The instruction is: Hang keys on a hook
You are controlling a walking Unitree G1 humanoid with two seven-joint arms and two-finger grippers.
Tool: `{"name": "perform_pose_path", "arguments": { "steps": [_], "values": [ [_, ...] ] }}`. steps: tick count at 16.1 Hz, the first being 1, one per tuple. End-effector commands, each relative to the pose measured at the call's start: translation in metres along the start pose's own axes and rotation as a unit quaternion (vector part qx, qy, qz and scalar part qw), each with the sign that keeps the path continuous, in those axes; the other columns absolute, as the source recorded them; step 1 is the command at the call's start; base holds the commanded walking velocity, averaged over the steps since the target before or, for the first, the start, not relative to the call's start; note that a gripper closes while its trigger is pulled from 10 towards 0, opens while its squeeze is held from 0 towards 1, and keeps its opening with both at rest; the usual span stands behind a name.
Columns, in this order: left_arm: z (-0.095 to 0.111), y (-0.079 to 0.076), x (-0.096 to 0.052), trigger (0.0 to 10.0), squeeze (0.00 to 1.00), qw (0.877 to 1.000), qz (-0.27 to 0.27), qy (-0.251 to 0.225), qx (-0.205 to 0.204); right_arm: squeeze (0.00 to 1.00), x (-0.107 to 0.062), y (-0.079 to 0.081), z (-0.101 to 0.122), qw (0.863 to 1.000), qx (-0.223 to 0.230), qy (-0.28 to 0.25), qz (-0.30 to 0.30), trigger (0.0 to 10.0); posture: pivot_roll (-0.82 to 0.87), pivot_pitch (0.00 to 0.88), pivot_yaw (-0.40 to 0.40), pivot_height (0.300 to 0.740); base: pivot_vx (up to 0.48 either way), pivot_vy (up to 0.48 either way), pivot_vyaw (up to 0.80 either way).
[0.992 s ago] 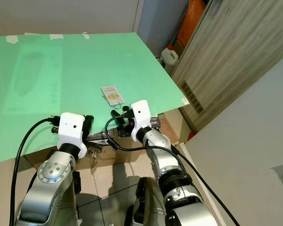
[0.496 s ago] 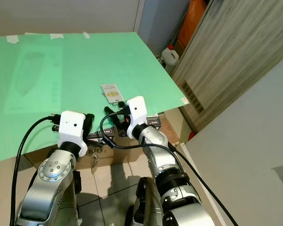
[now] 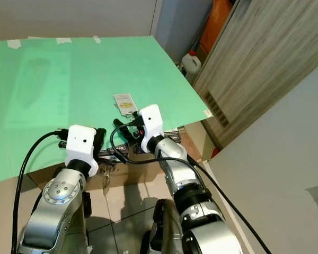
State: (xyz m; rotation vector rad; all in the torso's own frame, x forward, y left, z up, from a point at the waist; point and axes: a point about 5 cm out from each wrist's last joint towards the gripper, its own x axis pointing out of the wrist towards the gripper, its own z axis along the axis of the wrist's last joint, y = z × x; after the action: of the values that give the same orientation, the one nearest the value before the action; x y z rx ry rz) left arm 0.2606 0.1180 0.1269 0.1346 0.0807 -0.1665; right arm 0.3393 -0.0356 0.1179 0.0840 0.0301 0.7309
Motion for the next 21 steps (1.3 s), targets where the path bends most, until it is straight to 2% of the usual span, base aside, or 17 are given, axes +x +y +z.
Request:
{"name": "perform_pose_path", "arguments": {
  "steps": [1,13,16,21],
  "values": [
    [-0.008,-0.009,-0.002,10.0,0.0,1.0,-0.014,0.017,-0.006,0.0,-0.001,-0.003,-0.002,1.0,-0.002,0.006,-0.005,10.0,0.23,0.163,-0.213,0.602,0.0,0.0,0.0],
    [-0.009,-0.009,-0.001,10.0,0.0,1.0,-0.016,0.02,-0.009,0.0,0.008,0.009,-0.018,0.997,0.06,0.049,-0.014,10.0,0.24,0.147,-0.217,0.602,0.0,0.0,0.0],
    [-0.009,-0.01,-0.001,10.0,0.0,1.0,-0.018,0.019,-0.009,0.0,0.01,0.009,-0.016,0.997,0.065,0.047,-0.021,10.0,0.24,0.146,-0.216,0.602,0.0,0.0,0.0],
    [-0.008,-0.011,0.0,10.0,0.0,1.0,-0.019,0.019,-0.009,0.0,0.018,0.01,-0.01,0.992,0.108,0.04,-0.045,10.0,0.24,0.149,-0.215,0.602,0.0,0.0,0.0]
  ]
}}
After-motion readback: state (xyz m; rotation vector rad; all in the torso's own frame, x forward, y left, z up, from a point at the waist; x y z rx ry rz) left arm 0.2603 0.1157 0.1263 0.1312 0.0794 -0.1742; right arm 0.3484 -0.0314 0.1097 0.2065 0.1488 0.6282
